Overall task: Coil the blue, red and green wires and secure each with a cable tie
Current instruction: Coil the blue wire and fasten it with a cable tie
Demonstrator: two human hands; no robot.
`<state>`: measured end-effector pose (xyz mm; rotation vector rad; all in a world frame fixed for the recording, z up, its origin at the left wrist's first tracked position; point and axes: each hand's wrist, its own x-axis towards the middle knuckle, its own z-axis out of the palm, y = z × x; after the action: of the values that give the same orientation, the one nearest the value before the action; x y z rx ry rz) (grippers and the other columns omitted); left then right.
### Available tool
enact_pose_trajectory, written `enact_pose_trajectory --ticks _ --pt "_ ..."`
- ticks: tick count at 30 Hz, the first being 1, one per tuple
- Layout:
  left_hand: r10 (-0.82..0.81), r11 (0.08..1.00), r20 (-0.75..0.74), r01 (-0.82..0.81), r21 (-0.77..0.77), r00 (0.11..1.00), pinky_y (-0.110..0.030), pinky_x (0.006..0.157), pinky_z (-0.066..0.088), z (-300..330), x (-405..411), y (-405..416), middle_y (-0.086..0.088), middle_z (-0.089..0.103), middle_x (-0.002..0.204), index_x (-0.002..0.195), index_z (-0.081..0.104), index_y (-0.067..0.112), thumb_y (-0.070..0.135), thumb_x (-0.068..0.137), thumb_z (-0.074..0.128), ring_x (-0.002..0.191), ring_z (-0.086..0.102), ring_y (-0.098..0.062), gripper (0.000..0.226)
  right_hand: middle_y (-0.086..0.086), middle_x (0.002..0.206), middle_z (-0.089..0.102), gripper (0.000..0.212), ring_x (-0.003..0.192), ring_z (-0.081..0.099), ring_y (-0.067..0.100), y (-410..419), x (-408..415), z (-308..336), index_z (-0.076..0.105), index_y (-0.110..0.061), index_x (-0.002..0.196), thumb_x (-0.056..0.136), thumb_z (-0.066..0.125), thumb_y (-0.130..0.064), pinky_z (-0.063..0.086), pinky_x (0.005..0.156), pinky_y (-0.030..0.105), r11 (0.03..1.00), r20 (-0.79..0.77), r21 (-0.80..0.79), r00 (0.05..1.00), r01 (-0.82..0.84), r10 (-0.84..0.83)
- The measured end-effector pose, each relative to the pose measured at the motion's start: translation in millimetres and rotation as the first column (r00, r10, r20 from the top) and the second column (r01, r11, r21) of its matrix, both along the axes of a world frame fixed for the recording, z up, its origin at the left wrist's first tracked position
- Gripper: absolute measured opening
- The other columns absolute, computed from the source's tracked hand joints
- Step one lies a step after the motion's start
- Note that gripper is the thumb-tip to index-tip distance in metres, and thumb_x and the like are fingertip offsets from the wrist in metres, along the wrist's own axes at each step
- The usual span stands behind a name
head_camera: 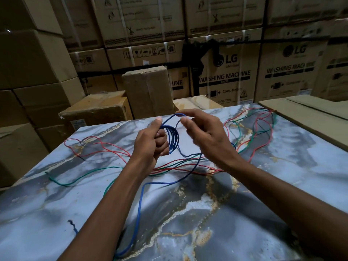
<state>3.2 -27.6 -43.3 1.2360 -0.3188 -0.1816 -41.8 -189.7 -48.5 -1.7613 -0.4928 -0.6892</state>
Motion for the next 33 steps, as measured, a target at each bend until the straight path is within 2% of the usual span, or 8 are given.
enact_pose_trajectory --ticks 4,7,11,15,20,23,27,33 --pt "-0.228 0.968 -0.11 0.213 -0.132 0.967 -0.026 0.044 0.012 7 -7 4 0.008 0.017 0.041 0.052 0.034 0.023 0.041 0.102 0.045 0.033 0.014 -0.007 0.054 -0.02 0.063 0.062 0.024 0.061 0.052 0.0 -18 9 5 0.077 -0.008 0.111 0.103 0.061 -0.023 0.039 0.059 0.016 0.995 0.006 0.026 0.995 0.098 -0.099" --pt "-0.279 0.944 -0.122 0.249 -0.215 0.953 -0.025 0.044 0.015 8 -6 10 0.007 0.02 0.041 0.054 0.037 0.022 0.041 0.103 0.043 0.034 0.016 -0.007 0.053 0.01 0.063 0.065 0.031 0.057 0.05 0.013 -26 14 4 0.081 -0.016 0.087 0.093 0.072 -0.044 0.041 0.057 0.037 0.988 -0.042 -0.01 0.987 0.154 -0.154" --pt "-0.331 0.909 -0.129 0.279 -0.31 0.935 -0.024 0.043 0.014 8 -5 14 0.007 0.021 0.041 0.056 0.039 0.021 0.041 0.104 0.039 0.04 0.008 -0.011 0.052 0.024 0.056 0.04 0.039 0.052 0.03 0.023 -49 18 2 0.078 -0.009 0.074 0.086 0.077 -0.046 0.022 0.049 0.03 0.997 -0.152 -0.034 0.986 0.071 -0.076" --pt "-0.351 0.87 -0.12 0.275 -0.409 0.929 -0.022 0.043 0.014 10 -6 12 0.008 0.01 0.05 0.059 0.045 0.019 0.038 0.104 0.037 0.043 0.004 -0.01 0.049 -0.011 0.042 0.04 0.036 0.043 0.029 0.005 -78 20 7 0.074 -0.006 0.066 0.084 0.081 -0.037 0.022 0.046 0.016 0.987 -0.143 -0.096 0.979 0.132 -0.145" --pt "-0.379 0.826 -0.09 0.294 -0.48 0.921 -0.02 0.043 0.021 5 -4 3 0.008 0.01 0.057 0.074 0.048 0.015 0.034 0.107 0.034 0.045 0.007 -0.009 0.04 -0.013 0.059 0.064 0.013 0.054 0.052 -0.002 -95 24 5 0.081 -0.013 0.096 0.092 0.076 -0.024 0.036 0.055 0.007 0.982 -0.085 -0.121 0.984 0.148 -0.158" --pt "-0.367 0.797 -0.059 0.281 -0.535 0.928 -0.02 0.046 0.026 2 2 5 0.009 0.02 0.053 0.078 0.052 0.014 0.032 0.107 0.033 0.044 0.012 -0.009 0.039 -0.007 0.078 0.072 0.021 0.055 0.056 -0.004 -86 25 1 0.078 -0.014 0.116 0.096 0.071 -0.011 0.038 0.055 0.006 0.97 -0.017 -0.162 0.983 0.179 -0.184" --pt "-0.293 0.788 -0.036 0.22 -0.574 0.955 -0.02 0.048 0.033 -1 14 13 0.008 0.027 0.054 0.083 0.05 0.014 0.031 0.109 0.031 0.042 0.026 -0.007 0.037 -0.004 0.083 0.075 0.033 0.06 0.059 0.0 -69 25 -9 0.075 -0.025 0.123 0.093 0.062 -0.018 0.046 0.056 0.024 0.744 0.259 -0.572 0.937 0.344 -0.234" --pt "-0.192 0.769 -0.026 0.134 -0.626 0.981 -0.02 0.049 0.037 2 20 20 0.009 0.033 0.053 0.083 0.05 0.015 0.028 0.109 0.03 0.043 0.029 -0.006 0.035 0.006 0.105 0.076 0.051 0.09 0.067 0.034 -40 26 -18 0.052 -0.038 0.147 0.098 0.058 -0.025 0.044 0.066 0.035 0.462 0.259 -0.814 0.932 0.351 -0.253"
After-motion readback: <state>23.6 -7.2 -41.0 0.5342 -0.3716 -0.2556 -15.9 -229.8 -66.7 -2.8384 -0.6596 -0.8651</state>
